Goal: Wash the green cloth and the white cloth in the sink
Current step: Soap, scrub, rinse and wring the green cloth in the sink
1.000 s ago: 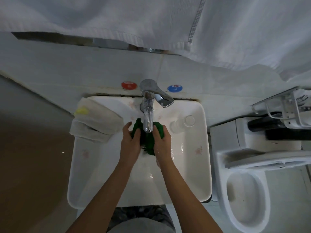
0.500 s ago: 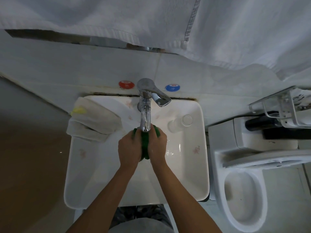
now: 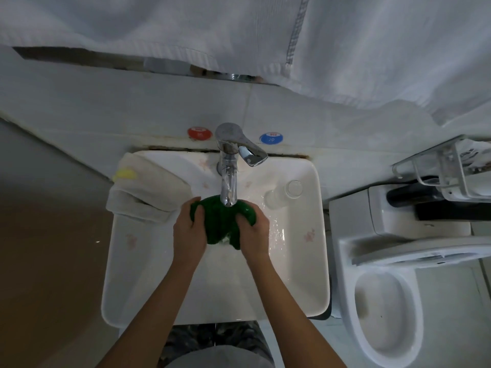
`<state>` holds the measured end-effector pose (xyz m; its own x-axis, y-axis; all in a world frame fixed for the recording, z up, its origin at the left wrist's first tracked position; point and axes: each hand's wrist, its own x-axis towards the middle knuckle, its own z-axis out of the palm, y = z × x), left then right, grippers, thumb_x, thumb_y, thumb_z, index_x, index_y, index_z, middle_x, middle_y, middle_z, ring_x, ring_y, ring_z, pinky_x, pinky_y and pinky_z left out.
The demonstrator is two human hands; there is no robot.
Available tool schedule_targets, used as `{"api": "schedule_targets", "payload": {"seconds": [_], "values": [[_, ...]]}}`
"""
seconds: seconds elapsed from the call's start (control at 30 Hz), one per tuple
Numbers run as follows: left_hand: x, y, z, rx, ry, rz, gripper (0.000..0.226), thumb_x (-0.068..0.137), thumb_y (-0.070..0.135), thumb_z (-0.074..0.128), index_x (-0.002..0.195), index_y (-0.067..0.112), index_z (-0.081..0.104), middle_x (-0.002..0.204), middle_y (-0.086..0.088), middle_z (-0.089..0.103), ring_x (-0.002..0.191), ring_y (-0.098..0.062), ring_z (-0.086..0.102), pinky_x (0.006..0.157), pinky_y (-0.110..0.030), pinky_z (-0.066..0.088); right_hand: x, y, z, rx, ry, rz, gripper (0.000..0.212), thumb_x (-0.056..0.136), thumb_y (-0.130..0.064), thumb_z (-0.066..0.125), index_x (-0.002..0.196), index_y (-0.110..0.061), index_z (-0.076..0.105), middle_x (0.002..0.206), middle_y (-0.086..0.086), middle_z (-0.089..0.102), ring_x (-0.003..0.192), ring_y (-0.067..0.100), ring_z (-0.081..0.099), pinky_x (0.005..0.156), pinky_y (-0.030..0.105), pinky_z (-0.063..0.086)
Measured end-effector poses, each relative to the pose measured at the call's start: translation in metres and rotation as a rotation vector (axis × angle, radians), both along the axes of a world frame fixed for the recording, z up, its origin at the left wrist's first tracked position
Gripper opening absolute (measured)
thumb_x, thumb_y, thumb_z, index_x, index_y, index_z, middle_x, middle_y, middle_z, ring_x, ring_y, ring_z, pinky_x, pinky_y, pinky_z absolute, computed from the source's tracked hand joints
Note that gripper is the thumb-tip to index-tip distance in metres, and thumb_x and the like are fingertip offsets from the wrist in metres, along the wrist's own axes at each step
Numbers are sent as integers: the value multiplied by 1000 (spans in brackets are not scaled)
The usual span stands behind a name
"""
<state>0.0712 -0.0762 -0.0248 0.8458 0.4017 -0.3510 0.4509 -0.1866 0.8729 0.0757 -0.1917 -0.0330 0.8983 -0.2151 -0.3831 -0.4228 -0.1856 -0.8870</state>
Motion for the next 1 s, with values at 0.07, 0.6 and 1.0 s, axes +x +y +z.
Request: {"api": "schedule_targets", "payload": {"seconds": [0.07,0.6,1.0], "values": [[-2,6,-2,-89,10,62,26,101,18,40,116,8,58,108,-9,62,102,-24,59,86,-32,49,4,-9,-1,25,64,-3,19,92,-2,54,103,-11,68,93,1,66,88,19,64,87,35,55],[-6,0,17,-370,58,54,22,85,11,65,104,9,56,94,-9,62,87,-25,63,62,-26,53,15,-3,16,272,179,-150,13,95,-13,53,100,-20,63,96,7,64,93,23,62,85,41,56],[-2,-5,13,-254,23,62,14,97,22,50,97,13,61,85,-5,63,80,-24,60,58,-26,49,7,16,13,408,184,-98,20,85,-29,50,97,-30,66,102,-1,67,97,17,63,85,35,55]]}}
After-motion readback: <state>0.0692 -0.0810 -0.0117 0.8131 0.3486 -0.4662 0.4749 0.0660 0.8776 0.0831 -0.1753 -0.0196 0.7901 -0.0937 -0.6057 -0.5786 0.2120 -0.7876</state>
